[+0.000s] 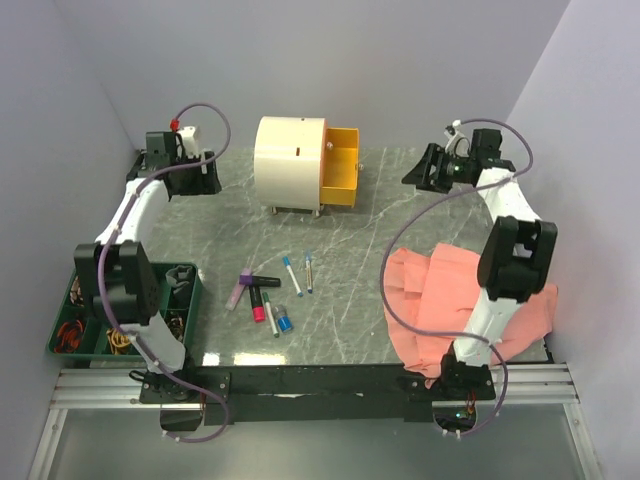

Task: Sort the stationery into containers
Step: Pick up the stationery from the center of the board.

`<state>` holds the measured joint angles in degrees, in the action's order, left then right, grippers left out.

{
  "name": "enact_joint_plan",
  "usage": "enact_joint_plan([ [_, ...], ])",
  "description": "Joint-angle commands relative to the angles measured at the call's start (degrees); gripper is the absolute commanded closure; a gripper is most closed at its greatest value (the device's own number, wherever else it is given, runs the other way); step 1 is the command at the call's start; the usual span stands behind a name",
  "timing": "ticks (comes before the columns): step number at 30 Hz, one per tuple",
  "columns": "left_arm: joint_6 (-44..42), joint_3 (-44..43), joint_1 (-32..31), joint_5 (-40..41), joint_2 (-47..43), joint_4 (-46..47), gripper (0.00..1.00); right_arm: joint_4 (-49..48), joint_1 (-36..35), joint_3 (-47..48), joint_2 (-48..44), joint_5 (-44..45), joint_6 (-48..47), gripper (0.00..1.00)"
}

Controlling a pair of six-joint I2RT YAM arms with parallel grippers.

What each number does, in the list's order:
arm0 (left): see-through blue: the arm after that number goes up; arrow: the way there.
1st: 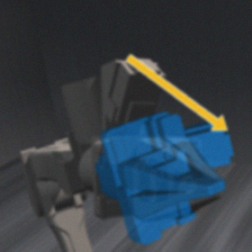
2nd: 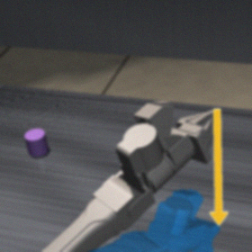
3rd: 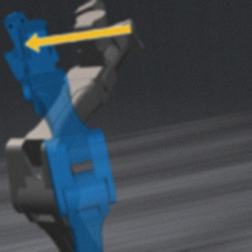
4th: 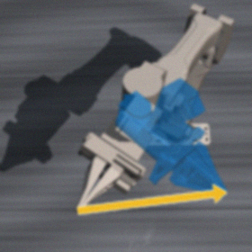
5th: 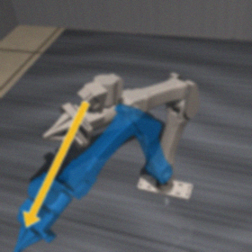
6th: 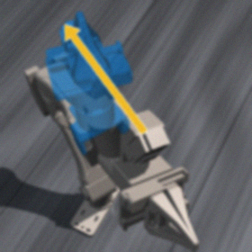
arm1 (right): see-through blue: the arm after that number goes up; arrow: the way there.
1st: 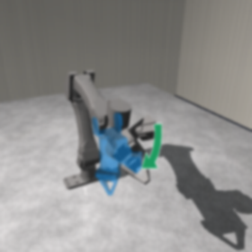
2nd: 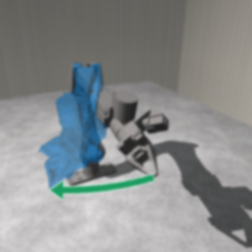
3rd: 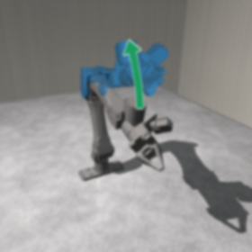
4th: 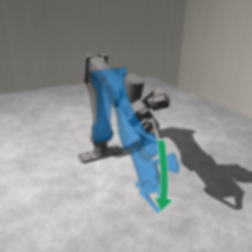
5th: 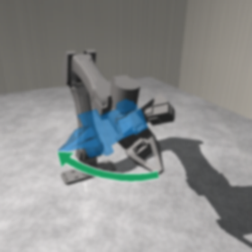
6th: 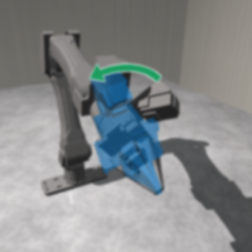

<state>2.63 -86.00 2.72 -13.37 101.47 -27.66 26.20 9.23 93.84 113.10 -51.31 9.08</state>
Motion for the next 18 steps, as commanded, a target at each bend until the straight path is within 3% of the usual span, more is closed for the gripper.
enact_joint_plan([
  [1,1.1,5.7,0.2,3.1,-7.8,1.6,0.18,6.3,-5.5,-7.8,-13.1,13.7,-8.6,0.27],
  [4,4.5,6.9,0.9,6.0,-10.7,2.1,0.01,3.7,-14.0,-15.1,-22.4,22.9,-10.2,0.27],
  [9,4.0,6.0,1.6,10.7,-13.7,1.6,0.01,0.9,-30.6,-20.1,-30.8,30.7,-7.5,0.26],
  [11,3.3,5.8,1.6,13.2,-13.4,2.0,0.0,2.0,-33.8,-19.2,-30.0,31.8,-5.2,0.26],
  [12,2.6,5.6,1.7,18.1,-13.3,2.0,0.0,2.6,-36.4,-18.7,-29.6,32.0,-3.8,0.26],
  [15,-1.5,3.9,1.7,19.5,-13.1,1.7,0.01,-0.1,-40.2,-22.3,-32.0,33.7,-0.8,0.26],
  [18,0.7,2.2,1.7,21.7,-12.7,0.4,0.01,-2.7,-45.6,-26.2,-32.0,39.6,2.7,0.25],
])
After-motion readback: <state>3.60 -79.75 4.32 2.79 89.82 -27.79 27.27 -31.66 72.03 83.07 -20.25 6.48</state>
